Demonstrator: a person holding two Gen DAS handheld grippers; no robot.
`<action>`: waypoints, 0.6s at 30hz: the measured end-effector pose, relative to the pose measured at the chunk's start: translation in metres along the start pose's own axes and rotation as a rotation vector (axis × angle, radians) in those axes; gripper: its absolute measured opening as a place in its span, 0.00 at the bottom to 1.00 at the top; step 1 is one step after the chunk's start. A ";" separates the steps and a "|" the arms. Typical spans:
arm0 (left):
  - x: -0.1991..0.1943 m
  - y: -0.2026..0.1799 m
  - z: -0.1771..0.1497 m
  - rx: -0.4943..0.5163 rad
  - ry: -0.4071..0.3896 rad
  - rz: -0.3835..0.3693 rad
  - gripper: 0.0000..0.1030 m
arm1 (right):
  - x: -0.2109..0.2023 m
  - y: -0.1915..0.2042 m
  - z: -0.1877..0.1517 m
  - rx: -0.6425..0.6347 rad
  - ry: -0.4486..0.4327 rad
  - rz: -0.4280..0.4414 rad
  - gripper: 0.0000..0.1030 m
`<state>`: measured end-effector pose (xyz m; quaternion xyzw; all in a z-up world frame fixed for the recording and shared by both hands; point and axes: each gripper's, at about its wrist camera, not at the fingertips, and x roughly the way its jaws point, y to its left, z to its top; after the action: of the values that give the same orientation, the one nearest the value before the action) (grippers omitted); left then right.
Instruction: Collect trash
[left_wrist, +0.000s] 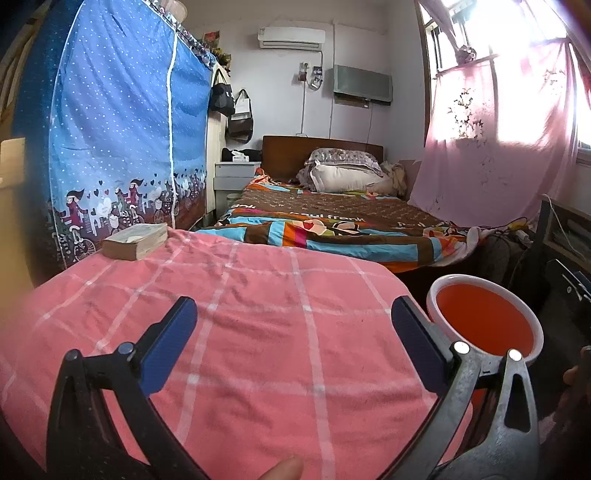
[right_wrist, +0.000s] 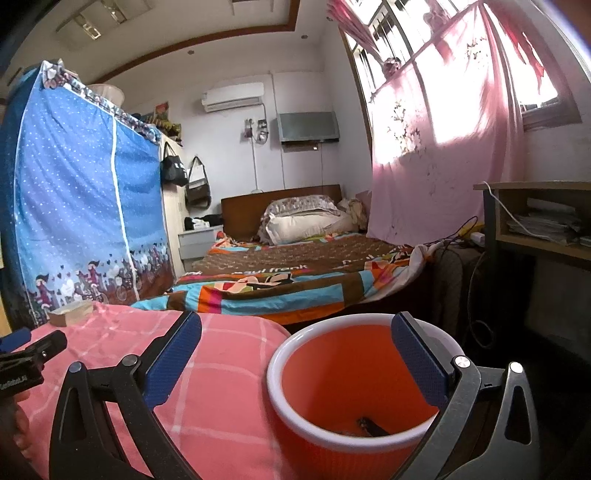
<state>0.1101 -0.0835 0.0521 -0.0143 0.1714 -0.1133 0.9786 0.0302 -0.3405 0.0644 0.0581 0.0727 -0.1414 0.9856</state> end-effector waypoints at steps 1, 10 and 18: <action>-0.003 0.002 -0.001 0.001 -0.003 0.001 1.00 | -0.003 0.001 -0.002 -0.001 -0.001 0.004 1.00; -0.035 0.028 -0.025 0.010 -0.020 0.038 1.00 | -0.039 0.020 -0.028 -0.019 -0.014 0.055 1.00; -0.059 0.050 -0.046 0.013 -0.030 0.075 1.00 | -0.062 0.043 -0.046 -0.038 -0.020 0.110 1.00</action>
<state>0.0515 -0.0213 0.0246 -0.0030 0.1564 -0.0775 0.9846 -0.0223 -0.2764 0.0329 0.0418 0.0621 -0.0864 0.9934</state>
